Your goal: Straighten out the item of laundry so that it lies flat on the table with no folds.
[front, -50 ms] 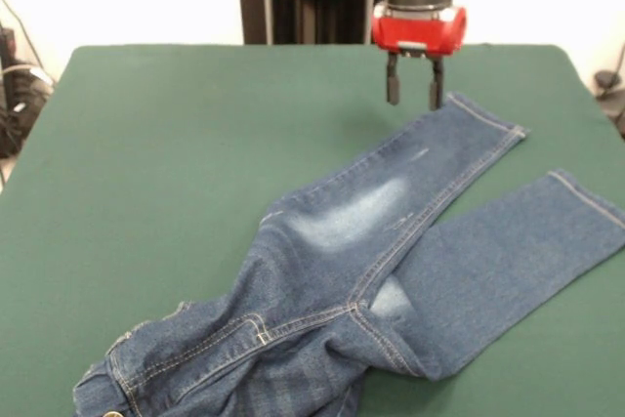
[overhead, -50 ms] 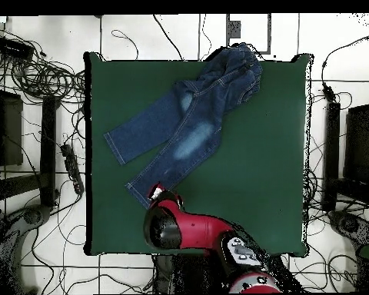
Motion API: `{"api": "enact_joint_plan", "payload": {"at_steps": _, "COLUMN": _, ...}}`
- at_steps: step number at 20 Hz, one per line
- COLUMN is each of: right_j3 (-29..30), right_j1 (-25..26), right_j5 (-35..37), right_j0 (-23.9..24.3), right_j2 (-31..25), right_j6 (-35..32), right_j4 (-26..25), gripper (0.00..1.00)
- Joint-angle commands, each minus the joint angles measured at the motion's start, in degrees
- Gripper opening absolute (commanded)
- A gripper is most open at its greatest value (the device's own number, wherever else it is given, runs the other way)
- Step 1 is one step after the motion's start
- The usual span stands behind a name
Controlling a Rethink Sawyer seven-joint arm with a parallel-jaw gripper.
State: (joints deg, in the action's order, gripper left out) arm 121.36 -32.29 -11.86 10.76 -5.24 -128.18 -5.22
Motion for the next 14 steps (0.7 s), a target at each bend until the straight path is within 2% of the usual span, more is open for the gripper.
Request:
{"api": "enact_joint_plan", "payload": {"at_steps": 1, "right_j3": 0.02, "right_j1": 7.18, "right_j5": -5.78, "right_j0": -3.09, "right_j2": -5.25, "right_j6": -14.99, "right_j4": 5.04, "gripper": 1.0}}
{"api": "enact_joint_plan", "payload": {"at_steps": 14, "right_j3": -3.46, "right_j1": 14.88, "right_j5": -10.95, "right_j0": -4.95, "right_j2": -4.6, "right_j6": -15.06, "right_j4": 8.7, "gripper": 1.0}}
